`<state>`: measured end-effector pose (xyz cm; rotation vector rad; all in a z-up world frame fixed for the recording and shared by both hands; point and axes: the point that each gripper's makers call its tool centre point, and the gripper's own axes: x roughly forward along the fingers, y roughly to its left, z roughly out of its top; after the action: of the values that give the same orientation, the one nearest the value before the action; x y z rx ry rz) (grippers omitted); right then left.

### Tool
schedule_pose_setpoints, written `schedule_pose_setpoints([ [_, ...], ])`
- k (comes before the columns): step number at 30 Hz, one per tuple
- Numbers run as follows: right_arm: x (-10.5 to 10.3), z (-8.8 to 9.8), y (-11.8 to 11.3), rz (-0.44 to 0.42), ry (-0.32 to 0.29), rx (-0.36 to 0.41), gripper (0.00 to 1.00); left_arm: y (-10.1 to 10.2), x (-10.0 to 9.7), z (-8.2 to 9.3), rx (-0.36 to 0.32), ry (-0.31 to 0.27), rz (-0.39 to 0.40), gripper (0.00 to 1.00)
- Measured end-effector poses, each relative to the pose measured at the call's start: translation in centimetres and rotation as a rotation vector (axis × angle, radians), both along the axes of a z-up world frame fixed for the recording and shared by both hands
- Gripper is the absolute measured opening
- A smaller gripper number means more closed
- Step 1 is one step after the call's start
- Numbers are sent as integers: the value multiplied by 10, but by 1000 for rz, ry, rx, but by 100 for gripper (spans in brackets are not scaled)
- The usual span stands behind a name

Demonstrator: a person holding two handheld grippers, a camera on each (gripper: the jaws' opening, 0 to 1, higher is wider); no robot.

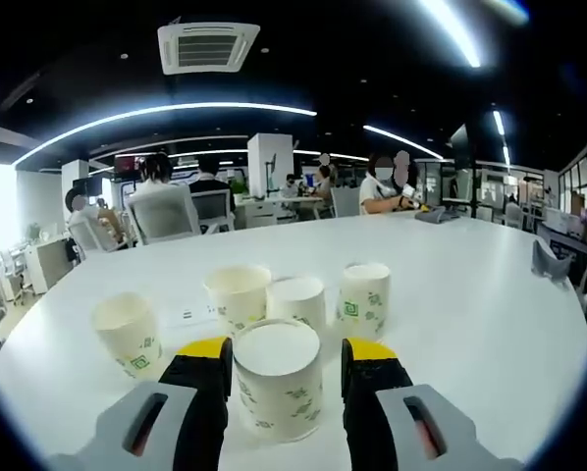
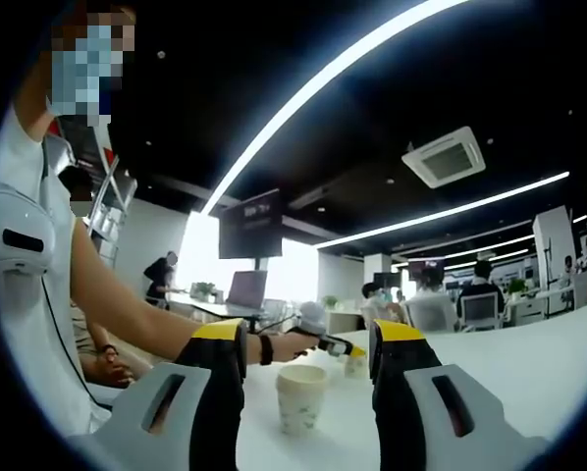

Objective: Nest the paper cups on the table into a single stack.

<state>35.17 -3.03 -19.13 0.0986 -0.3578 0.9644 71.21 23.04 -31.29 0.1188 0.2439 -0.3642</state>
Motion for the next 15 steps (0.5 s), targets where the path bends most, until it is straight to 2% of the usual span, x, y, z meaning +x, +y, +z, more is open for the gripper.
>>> schedule_pose_setpoints([
  [5,-1,1,1,3,-4,0,52,4,1,-5,7,14,9,39],
  [15,2,-2,3,4,8,-5,51,10,-7,-4,-2,6,9,38],
])
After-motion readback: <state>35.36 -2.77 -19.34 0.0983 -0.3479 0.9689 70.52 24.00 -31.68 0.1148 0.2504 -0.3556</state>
